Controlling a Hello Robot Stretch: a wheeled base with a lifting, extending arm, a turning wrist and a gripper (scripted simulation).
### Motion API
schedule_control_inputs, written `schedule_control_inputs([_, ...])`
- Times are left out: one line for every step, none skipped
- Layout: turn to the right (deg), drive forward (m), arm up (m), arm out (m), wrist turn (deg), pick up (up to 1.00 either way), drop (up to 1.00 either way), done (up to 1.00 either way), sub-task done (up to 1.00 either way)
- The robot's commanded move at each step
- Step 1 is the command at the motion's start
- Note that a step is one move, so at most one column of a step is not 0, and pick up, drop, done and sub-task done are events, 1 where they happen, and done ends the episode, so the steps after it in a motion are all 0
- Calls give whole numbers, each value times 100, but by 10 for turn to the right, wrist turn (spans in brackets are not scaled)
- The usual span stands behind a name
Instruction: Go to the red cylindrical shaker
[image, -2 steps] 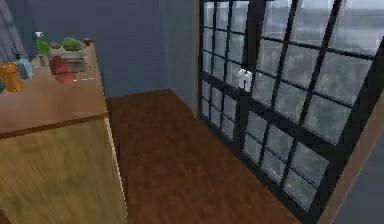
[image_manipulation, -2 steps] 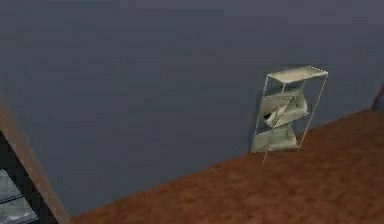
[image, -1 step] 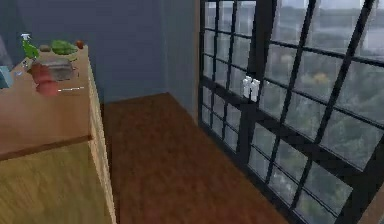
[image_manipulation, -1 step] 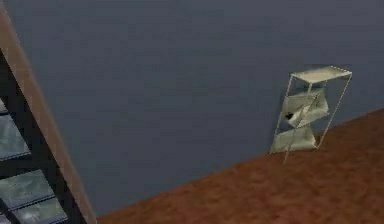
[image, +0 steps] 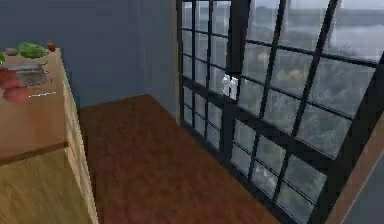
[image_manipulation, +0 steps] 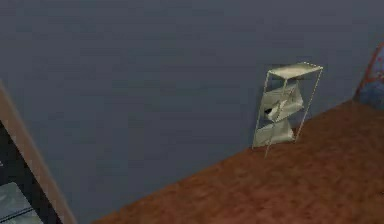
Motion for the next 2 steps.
schedule_control_inputs([0, 80, 0, 0, 0, 0, 0, 0, 0])
schedule_control_inputs([-450, 0, 0, 0, 0, 0, 0, 0, 0])
